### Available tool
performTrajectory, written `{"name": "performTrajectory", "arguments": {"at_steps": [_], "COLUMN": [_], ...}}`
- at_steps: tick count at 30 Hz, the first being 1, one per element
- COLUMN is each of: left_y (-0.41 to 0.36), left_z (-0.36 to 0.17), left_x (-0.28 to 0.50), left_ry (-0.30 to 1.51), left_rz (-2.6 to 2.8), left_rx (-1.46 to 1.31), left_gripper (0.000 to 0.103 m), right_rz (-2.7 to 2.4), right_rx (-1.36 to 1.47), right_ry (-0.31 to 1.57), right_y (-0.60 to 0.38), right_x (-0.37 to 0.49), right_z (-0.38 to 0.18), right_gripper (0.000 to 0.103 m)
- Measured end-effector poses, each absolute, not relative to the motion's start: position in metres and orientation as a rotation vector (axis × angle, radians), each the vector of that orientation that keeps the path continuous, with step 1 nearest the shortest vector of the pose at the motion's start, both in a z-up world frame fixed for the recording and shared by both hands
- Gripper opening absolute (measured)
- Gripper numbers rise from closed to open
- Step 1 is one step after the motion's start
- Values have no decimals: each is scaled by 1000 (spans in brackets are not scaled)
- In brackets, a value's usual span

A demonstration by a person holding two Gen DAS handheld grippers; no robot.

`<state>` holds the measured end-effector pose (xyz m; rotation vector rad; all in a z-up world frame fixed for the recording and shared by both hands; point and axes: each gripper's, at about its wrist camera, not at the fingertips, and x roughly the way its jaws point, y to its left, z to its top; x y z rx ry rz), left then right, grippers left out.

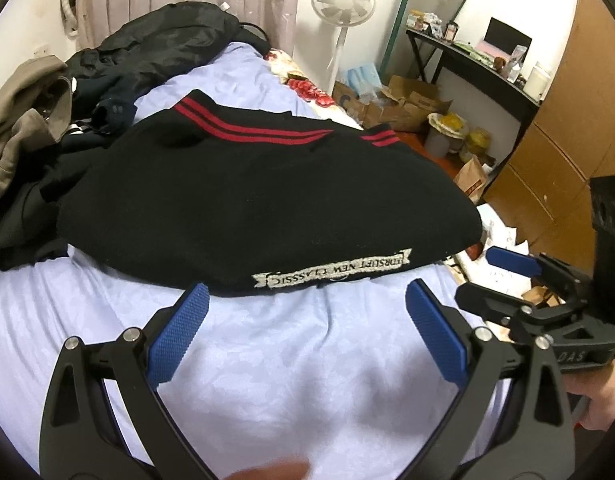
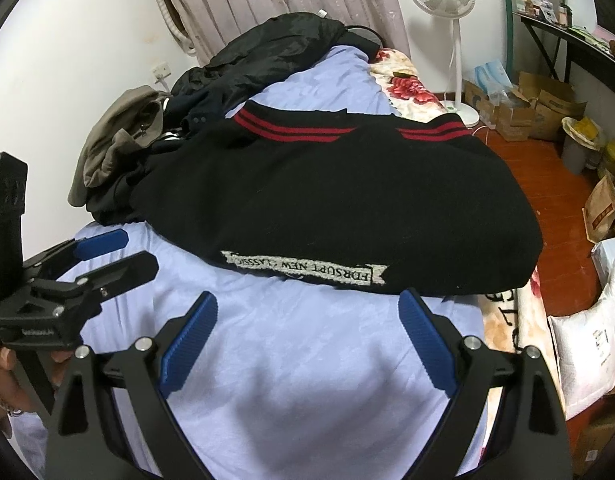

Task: Fold large clothes

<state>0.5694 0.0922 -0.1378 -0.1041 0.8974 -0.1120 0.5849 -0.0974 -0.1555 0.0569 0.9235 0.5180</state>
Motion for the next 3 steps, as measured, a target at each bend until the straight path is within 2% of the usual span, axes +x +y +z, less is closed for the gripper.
{"name": "performTrajectory", "arguments": {"at_steps": [3], "left_y": [94], "left_z": [-137], "left_x": [568], "left_ry": [893], "left_rz": [-109], "left_rx": [-120], "left_gripper": [97], "right_rz": [521], "right_rx": [44], "right_ry": [926], "right_y": [-95], "right_x": [586], "right_z": [-154], "right_gripper": [90]}}
